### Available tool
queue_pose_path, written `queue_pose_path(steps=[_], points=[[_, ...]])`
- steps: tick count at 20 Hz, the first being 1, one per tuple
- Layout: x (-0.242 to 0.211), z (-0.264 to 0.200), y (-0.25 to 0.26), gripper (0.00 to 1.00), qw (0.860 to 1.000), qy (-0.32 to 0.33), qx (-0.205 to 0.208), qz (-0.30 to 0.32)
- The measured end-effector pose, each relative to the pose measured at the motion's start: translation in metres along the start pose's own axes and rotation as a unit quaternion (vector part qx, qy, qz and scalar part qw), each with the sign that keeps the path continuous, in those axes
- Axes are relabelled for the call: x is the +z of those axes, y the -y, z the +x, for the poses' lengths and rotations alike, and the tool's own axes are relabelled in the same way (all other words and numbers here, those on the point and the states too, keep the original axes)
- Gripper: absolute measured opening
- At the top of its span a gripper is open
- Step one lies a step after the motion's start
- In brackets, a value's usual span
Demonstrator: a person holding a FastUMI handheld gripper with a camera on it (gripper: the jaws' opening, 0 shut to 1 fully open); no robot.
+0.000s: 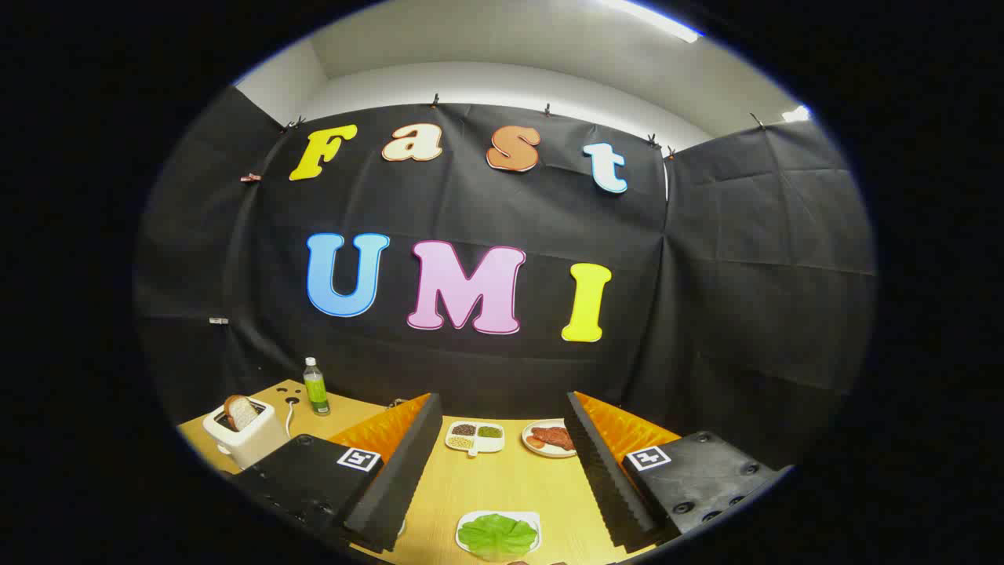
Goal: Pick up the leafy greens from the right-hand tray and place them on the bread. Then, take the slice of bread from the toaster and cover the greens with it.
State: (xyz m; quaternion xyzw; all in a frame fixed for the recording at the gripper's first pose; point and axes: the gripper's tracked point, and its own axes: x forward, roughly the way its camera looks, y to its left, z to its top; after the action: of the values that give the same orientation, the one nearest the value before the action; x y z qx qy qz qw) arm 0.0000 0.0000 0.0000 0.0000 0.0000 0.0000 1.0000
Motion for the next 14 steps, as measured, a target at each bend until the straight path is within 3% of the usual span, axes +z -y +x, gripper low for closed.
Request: queue_pose_path(steps=[8, 14], points=[[-0.017, 0.006, -0.020, 0.97, 0.998, -0.017, 0.066, 0.015], [-0.020, 0.005, -0.017, 0.97, 0.997, -0.021, 0.075, 0.028]])
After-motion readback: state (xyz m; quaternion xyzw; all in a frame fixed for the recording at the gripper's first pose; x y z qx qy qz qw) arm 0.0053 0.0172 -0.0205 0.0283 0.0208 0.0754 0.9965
